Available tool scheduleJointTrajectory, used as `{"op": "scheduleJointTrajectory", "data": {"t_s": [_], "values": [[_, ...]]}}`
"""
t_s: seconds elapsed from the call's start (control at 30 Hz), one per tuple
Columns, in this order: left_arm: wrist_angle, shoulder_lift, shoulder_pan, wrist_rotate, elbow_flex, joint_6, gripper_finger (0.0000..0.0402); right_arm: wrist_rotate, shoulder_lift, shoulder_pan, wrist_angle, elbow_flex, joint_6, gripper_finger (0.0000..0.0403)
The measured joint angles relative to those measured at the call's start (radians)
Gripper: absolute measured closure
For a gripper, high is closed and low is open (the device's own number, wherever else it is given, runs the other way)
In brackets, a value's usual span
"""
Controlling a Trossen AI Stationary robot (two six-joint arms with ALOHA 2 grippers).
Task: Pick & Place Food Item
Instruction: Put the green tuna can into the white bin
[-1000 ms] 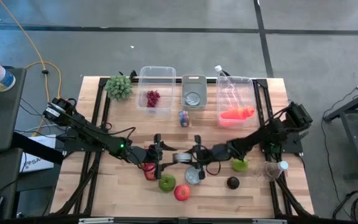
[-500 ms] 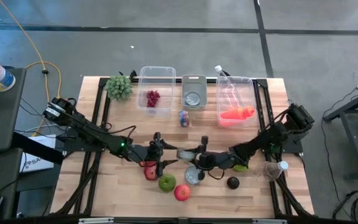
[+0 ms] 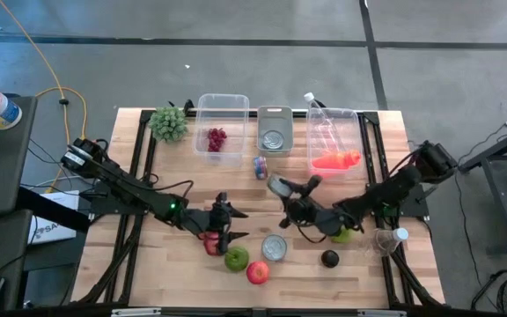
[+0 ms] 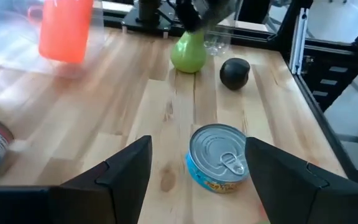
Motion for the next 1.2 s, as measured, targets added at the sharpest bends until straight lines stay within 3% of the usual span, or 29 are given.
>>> {"op": "scheduleJointTrajectory", "data": {"t_s": [0.07, 0.3, 0.43, 0.57, 0.73, 0.83, 1.07, 1.2], "values": [[-0.001, 0.000, 0.000, 0.026, 0.000, -0.029, 0.0154, -0.023, -0.034, -0.019, -0.010, 0.000, -0.023, 0.0279], [-0.005, 0.000, 0.001, 0.035, 0.000, -0.006, 0.0154, -0.328, -0.132, -0.190, -0.193, 0.039, 0.042, 0.0279], [-0.004, 0.000, 0.013, 0.035, 0.000, -0.015, 0.0154, -0.477, -0.141, -0.371, -0.503, 0.210, 0.126, 0.0279], [0.001, 0.000, 0.023, 0.035, 0.000, -0.031, 0.0154, -0.599, -0.085, -0.542, -0.901, 0.431, 0.337, 0.0279], [0.004, 0.000, 0.011, 0.035, 0.000, -0.034, 0.0154, -0.713, 0.008, -0.660, -0.954, 0.523, 0.437, 0.0279], [0.013, 0.000, 0.002, 0.035, 0.000, -0.034, 0.0154, -0.717, 0.089, -0.695, -0.928, 0.558, 0.464, 0.0279], [0.016, -0.002, -0.024, 0.021, 0.000, -0.006, 0.0154, -0.570, 0.266, -0.762, -0.958, 0.594, 0.452, 0.0279], [0.015, -0.002, -0.027, 0.021, 0.000, 0.004, 0.0154, -0.606, 0.329, -0.796, -0.990, 0.594, 0.466, 0.0279]]}}
